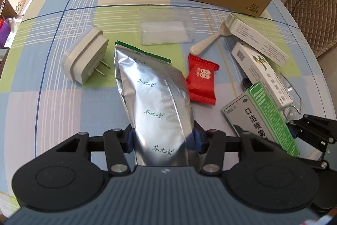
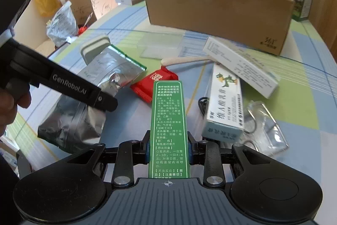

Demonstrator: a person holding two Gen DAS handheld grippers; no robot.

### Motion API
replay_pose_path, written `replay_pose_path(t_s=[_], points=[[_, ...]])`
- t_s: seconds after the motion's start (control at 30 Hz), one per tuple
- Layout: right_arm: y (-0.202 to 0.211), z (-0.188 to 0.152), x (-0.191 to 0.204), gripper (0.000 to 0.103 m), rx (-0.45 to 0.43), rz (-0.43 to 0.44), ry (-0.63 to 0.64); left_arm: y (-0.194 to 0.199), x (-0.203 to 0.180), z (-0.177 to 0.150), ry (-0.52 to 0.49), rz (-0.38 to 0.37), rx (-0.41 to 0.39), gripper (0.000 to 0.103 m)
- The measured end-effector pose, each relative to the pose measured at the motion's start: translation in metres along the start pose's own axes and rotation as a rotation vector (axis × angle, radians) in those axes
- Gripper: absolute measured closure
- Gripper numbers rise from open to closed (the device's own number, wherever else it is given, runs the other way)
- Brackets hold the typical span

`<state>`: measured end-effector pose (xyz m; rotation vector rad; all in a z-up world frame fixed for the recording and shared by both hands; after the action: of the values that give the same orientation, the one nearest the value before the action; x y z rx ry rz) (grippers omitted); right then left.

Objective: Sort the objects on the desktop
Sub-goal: 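Grasp the silver foil bag with the left tool while the right tool grasps the green medicine box, then carry the foil bag and green box into the cardboard box and release both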

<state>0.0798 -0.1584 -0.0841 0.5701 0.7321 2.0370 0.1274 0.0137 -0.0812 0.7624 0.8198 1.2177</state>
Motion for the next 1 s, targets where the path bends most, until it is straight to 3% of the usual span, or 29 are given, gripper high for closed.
replay_pose_path(t_s=[0.23,0.43,0.7,1.0], points=[[0.042,0.014,0.0,0.075,-0.065,-0.004,-0.044,0.033,-0.01,0.005,-0.013,0.003,-0.032,0.057],[0.065,0.06,-0.011,0.075,-0.119,-0.024,-0.049,0.065,-0.02,0.035,-0.045,-0.001,-0.064,0.057],[0.07,0.153,-0.061,0.075,-0.165,-0.065,-0.067,0.086,-0.042,0.12,-0.137,-0.016,-0.123,0.057],[0.023,0.241,-0.119,0.075,-0.178,-0.134,-0.053,0.05,-0.05,0.225,-0.153,-0.029,-0.15,0.057]])
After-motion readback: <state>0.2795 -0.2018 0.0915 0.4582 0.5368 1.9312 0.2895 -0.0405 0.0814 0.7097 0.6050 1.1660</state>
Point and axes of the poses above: each gripper's, at about its wrist camera, not at the fingertips, and y roughly against the way its jaws point, x to its left, z to its top, the point moved 2 cm from there along -y, roughly the way its jaws point, and after that the axes turned 8 degrees about -x, right-handed, at the moved point
